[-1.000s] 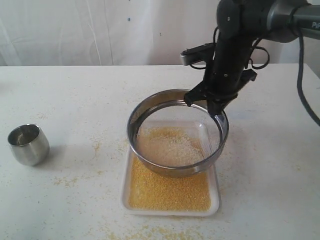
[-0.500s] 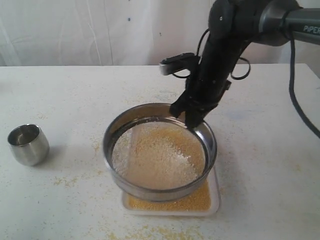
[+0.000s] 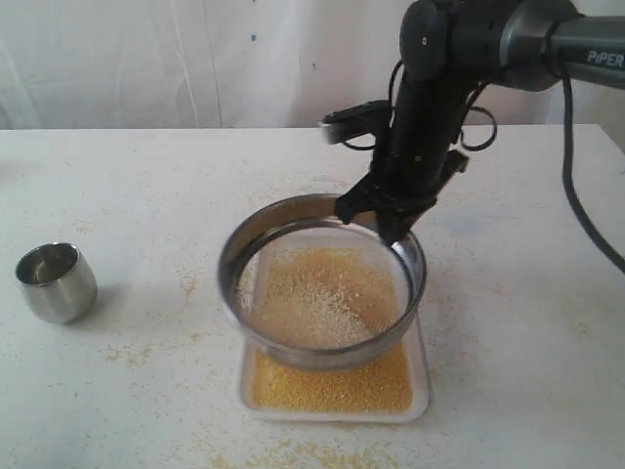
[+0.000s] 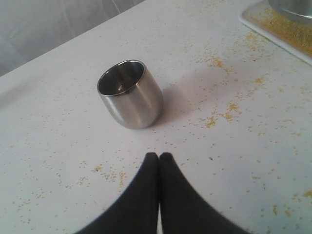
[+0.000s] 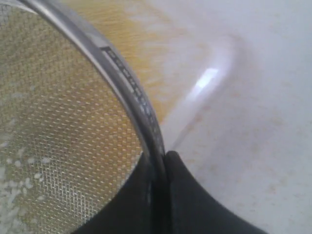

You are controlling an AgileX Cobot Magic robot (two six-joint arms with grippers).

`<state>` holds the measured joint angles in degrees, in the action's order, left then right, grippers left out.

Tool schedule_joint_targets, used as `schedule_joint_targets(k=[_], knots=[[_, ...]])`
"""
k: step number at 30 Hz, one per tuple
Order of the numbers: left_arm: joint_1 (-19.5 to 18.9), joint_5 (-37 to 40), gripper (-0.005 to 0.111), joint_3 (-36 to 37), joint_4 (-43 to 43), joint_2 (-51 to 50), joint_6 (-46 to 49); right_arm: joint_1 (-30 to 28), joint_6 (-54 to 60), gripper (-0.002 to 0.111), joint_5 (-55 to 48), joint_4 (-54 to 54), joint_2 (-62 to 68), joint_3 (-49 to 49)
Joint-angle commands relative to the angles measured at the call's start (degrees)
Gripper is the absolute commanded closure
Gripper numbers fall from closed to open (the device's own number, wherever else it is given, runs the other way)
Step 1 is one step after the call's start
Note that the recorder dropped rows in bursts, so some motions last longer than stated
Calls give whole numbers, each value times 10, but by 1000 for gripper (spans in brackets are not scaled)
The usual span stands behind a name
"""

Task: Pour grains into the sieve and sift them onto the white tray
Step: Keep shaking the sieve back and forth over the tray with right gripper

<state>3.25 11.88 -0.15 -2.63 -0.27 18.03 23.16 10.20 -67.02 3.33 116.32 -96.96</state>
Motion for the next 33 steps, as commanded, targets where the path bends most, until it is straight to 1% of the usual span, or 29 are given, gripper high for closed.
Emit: schedule_joint_targets(k=[1,2,3,4,5,6,8,9,10,12,13,14,16,18,19,20,21,22,23,24,25,26,27,28,29,30,31,32,33], knots=[[3,1,106,1,-3,3,0,-15,94,108,-22,111,-8,-2],[3,1,106,1,-3,3,0,-10,171,108,-29,166,-8,-2],[3,1,106,1,-3,3,0,-6,224,108,-29,182,-8,-2],[3,1,106,1,-3,3,0,-4,228,108,-29,166,-8,-2],[3,1,106,1,-3,3,0,-4,192,108,-28,117,-9,-2],[3,1,106,1,-3,3,0,-7,127,108,5,45,-9,-2],[3,1,106,1,-3,3,0,-16,-26,108,22,-93,-8,-2],[3,1,106,1,-3,3,0,-22,-97,108,20,-109,-8,-2],[3,1,106,1,-3,3,0,-25,-96,108,14,-88,-8,-2],[3,1,106,1,-3,3,0,-25,61,108,-28,50,-8,-2],[3,1,106,1,-3,3,0,-19,217,108,-29,169,-8,-2],[3,1,106,1,-3,3,0,-19,243,108,-29,174,-8,-2],[3,1,106,1,-3,3,0,-26,57,108,14,17,-9,-2],[3,1,106,1,-3,3,0,-32,-64,108,20,-46,-8,-2],[3,1,106,1,-3,3,0,-33,-33,108,8,-16,-8,-2],[3,1,106,1,-3,3,0,-31,137,108,-29,106,-8,-2],[3,1,106,1,-3,3,0,-30,216,108,-29,154,-8,-2],[3,1,106,1,-3,3,0,-29,233,108,-29,156,-8,-2],[3,1,106,1,-3,3,0,-29,198,108,-29,119,-8,-2],[3,1,106,1,-3,3,0,-37,13,108,25,-3,-9,-2],[3,1,106,1,-3,3,0,-39,-50,108,26,-21,-8,-2],[3,1,106,1,-3,3,0,-42,47,108,-14,48,-7,-2],[3,1,106,1,-3,3,0,-42,175,108,-29,141,-7,-2],[3,1,106,1,-3,3,0,-35,256,108,-29,190,-9,-1],[3,1,106,1,-3,3,0,-35,215,108,-29,149,-11,-3],[3,1,106,1,-3,3,0,-39,3,108,43,23,-12,-3],[3,1,106,1,-3,3,0,-40,-7,108,27,33,-9,-3],[3,1,106,1,-3,3,0,-38,153,108,-29,124,-8,-3],[3,1,106,1,-3,3,0,-33,267,108,-29,172,-3,-3]])
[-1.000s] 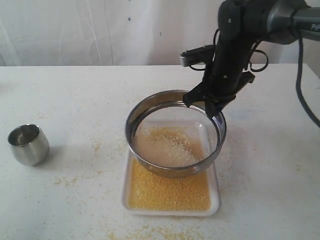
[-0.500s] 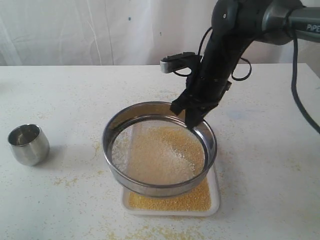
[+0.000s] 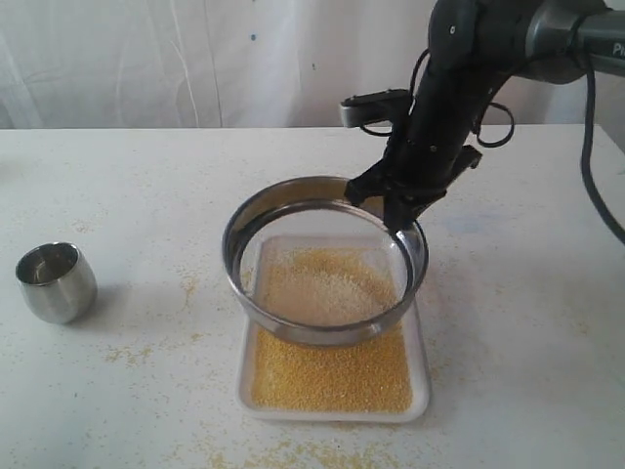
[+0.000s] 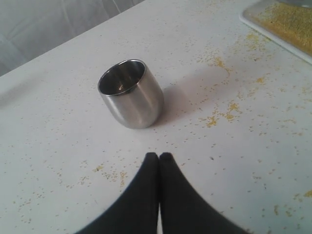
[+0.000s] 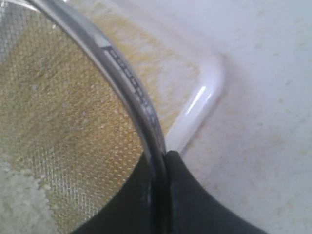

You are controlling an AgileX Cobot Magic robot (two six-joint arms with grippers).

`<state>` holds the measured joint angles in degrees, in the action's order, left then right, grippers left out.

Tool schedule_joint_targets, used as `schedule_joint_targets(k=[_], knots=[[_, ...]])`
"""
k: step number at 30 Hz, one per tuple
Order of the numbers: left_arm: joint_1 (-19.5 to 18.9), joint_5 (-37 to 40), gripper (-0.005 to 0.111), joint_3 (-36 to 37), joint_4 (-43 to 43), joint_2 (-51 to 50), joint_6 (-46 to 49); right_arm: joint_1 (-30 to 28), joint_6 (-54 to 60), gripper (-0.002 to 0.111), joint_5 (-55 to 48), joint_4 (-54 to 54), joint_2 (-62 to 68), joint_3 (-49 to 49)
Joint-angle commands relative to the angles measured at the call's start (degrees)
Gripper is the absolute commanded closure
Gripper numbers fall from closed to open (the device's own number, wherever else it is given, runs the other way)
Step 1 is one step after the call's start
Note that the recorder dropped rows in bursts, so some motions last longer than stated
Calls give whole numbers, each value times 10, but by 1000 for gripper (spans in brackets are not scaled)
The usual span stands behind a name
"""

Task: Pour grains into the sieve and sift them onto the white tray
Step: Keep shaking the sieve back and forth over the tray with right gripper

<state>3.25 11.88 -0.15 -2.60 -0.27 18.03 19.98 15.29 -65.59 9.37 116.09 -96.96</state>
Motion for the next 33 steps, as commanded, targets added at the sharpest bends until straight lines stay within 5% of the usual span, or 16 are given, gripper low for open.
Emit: schedule_joint_targets(k=[1,2,3,6,9,12,15,16,17,20,23,25,29,30,32,33], knots=[[3,1,106,1,-3,3,0,0,154,108,-44,69,0,-3],[3,1,106,1,-3,3,0,-2,-42,108,20,-24,0,-3],[3,1,106,1,-3,3,0,-5,-53,108,7,-2,1,-3],[3,1,106,1,-3,3,0,2,220,108,-44,136,6,-3],[3,1,106,1,-3,3,0,-5,-132,108,33,-47,6,-3],[3,1,106,1,-3,3,0,1,202,108,-44,102,7,-3],[3,1,106,1,-3,3,0,-4,-124,108,31,-32,6,-3],[3,1,106,1,-3,3,0,1,136,108,-44,81,8,-3],[3,1,106,1,-3,3,0,6,217,108,-44,104,8,-3],[3,1,106,1,-3,3,0,1,-62,108,30,-3,7,-3],[3,1,106,1,-3,3,0,6,232,108,-44,136,8,-3],[3,1,106,1,-3,3,0,4,-71,108,51,-21,5,-3],[3,1,106,1,-3,3,0,7,217,108,-44,125,6,-3],[3,1,106,1,-3,3,0,7,186,108,-44,92,5,-3],[3,0,106,1,-3,3,0,-1,-125,108,50,-37,1,-3],[3,0,106,1,-3,3,0,-2,-87,108,38,-12,1,-3]])
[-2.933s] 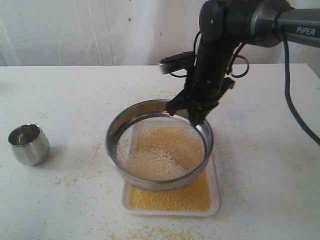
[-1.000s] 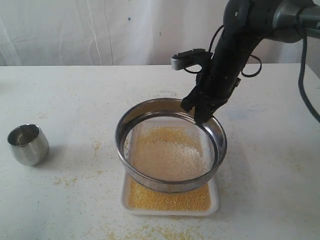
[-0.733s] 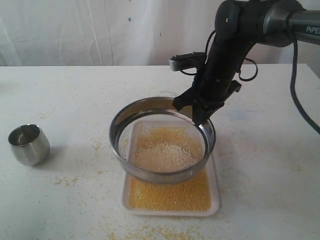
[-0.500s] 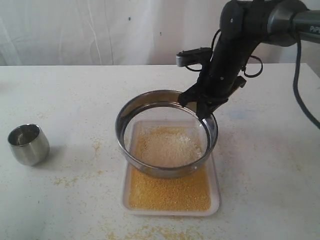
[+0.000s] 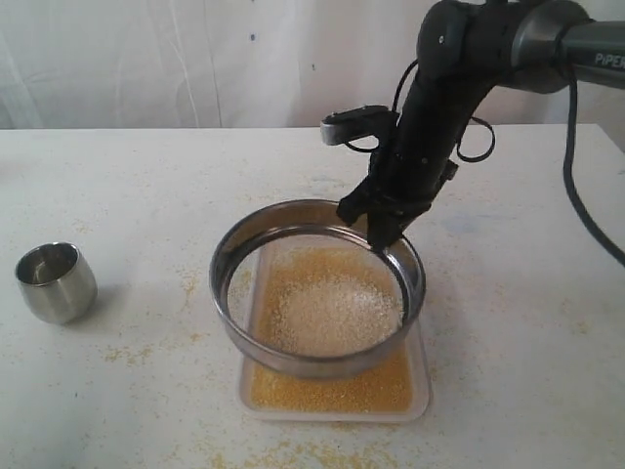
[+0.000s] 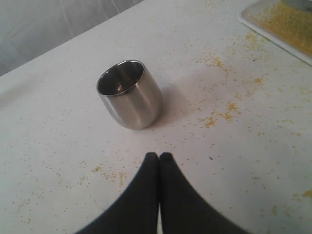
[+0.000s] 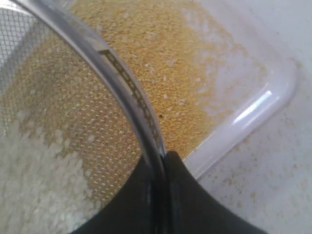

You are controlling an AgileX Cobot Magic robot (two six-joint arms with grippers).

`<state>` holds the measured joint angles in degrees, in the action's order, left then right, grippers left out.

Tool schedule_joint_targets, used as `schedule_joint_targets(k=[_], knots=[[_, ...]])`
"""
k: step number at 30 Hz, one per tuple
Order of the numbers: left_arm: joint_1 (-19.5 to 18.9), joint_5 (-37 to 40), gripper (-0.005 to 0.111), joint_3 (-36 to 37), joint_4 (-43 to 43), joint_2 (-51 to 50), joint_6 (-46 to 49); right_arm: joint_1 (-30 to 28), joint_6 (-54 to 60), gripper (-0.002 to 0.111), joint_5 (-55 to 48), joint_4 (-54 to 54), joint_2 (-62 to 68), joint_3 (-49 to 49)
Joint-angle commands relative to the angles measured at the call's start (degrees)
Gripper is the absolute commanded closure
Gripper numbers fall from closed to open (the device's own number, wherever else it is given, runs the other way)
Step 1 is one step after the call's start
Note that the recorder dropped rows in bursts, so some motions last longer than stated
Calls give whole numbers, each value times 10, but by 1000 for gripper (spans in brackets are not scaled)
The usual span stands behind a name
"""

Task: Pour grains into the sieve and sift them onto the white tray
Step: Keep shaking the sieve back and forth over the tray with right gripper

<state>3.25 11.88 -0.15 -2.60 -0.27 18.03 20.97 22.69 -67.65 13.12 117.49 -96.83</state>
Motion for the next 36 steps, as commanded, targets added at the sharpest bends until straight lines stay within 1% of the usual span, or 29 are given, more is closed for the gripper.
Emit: schedule_joint_targets(k=[1,2,3,4,5,7,8,9,11,12,13,15,16,17,19,20,21,22,23,25,26,27,28,30,31,32,34,35,36], knots=[[3,0,106,1,-3,3,0,-9,-61,108,29,1,-13,-4],[3,0,106,1,-3,3,0,-4,67,108,-18,59,-13,-4],[3,0,106,1,-3,3,0,0,133,108,-23,81,-13,-4],[3,0,106,1,-3,3,0,0,124,108,-23,67,-13,-4],[3,0,106,1,-3,3,0,0,59,108,8,16,-14,-4],[3,0,106,1,-3,3,0,-5,-157,108,73,-72,-14,-4],[3,0,106,1,-3,3,0,-7,-194,108,71,-83,-14,-4],[3,0,106,1,-3,3,0,-8,-120,108,48,-47,-14,-4],[3,0,106,1,-3,3,0,-1,80,108,-23,41,-14,-4],[3,0,106,1,-3,3,0,-1,121,108,-23,50,-14,-4],[3,0,106,1,-3,3,0,-1,95,108,-23,29,-14,-4],[3,0,106,1,-3,3,0,-9,-107,108,54,-68,-18,-4],[3,0,106,1,-3,3,0,-11,-190,108,64,-89,-19,-4],[3,0,106,1,-3,3,0,-11,-158,108,51,-67,-19,-4],[3,0,106,1,-3,3,0,-8,39,108,-23,40,-19,-4],[3,0,106,1,-3,3,0,-2,121,108,-23,74,-19,-4],[3,0,106,1,-3,3,0,0,139,108,-23,80,-20,-4],[3,0,106,1,-3,3,0,0,110,108,-23,56,-21,-5],[3,0,106,1,-3,3,0,-2,39,108,1,9,-25,-6],[3,0,106,1,-3,3,0,-7,-171,108,80,-83,-28,-6],[3,0,106,1,-3,3,0,-9,-211,108,84,-85,-30,-6],[3,0,106,1,-3,3,0,-9,-148,108,70,-45,-30,-6],[3,0,106,1,-3,3,0,-9,-25,108,32,23,-30,-6],[3,0,106,1,-3,3,0,-6,148,108,-23,94,-30,-6],[3,0,106,1,-3,3,0,-5,149,108,-23,80,-32,-6],[3,0,106,1,-3,3,0,-5,103,108,-1,46,-33,-6],[3,0,106,1,-3,3,0,-10,-134,108,86,-80,-37,-6],[3,0,106,1,-3,3,0,-10,-220,108,91,-116,-38,-6],[3,0,106,1,-3,3,0,-10,-217,108,77,-109,-38,-6]])
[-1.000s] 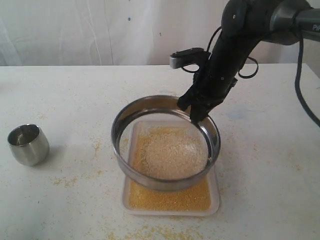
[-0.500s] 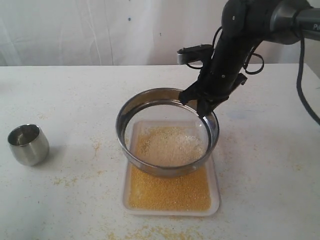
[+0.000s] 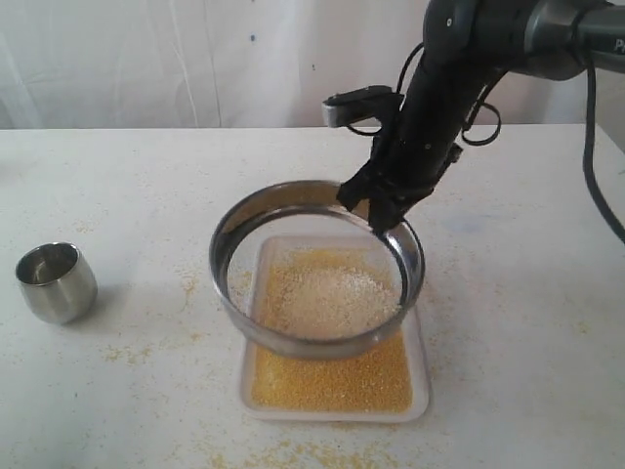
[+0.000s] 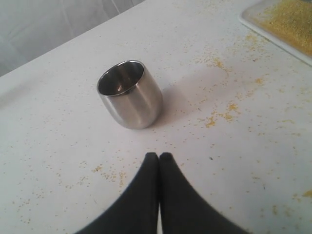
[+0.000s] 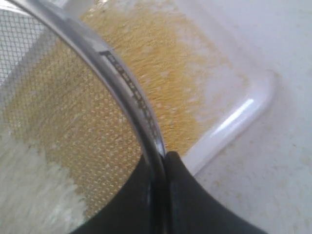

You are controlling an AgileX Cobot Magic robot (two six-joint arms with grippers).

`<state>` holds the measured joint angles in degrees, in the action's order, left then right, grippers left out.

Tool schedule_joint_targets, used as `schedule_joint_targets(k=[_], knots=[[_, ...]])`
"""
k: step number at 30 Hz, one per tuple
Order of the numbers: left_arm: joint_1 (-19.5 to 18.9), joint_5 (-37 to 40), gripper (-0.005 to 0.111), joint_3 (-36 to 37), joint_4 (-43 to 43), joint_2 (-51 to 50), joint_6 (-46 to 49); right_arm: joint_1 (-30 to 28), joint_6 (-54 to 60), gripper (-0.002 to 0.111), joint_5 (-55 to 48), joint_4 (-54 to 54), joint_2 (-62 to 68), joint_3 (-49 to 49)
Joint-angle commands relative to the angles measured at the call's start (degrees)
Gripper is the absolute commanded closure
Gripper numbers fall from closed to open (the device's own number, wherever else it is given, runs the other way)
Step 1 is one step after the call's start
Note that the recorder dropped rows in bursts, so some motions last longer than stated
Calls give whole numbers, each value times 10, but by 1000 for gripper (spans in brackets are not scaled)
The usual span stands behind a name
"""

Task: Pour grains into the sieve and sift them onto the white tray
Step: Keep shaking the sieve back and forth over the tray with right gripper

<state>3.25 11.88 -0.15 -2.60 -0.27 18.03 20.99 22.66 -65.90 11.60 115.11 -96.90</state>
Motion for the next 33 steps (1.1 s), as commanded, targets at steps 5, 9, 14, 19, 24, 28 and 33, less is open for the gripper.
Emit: schedule_joint_targets(k=[5,9,14,19,24,28,33], knots=[[3,0,106,1,-3,3,0,-3,122,108,-41,37,-6,-3],[3,0,106,1,-3,3,0,-17,-174,108,25,-90,-10,-3],[3,0,106,1,-3,3,0,-11,76,108,-41,12,-6,0],[3,0,106,1,-3,3,0,-15,-77,108,-14,-66,-7,0],[3,0,106,1,-3,3,0,-15,-111,108,-11,-116,-5,1],[3,0,106,1,-3,3,0,-21,-58,108,-41,-31,-4,1],[3,0,106,1,-3,3,0,-12,-58,108,-14,-66,-9,5]])
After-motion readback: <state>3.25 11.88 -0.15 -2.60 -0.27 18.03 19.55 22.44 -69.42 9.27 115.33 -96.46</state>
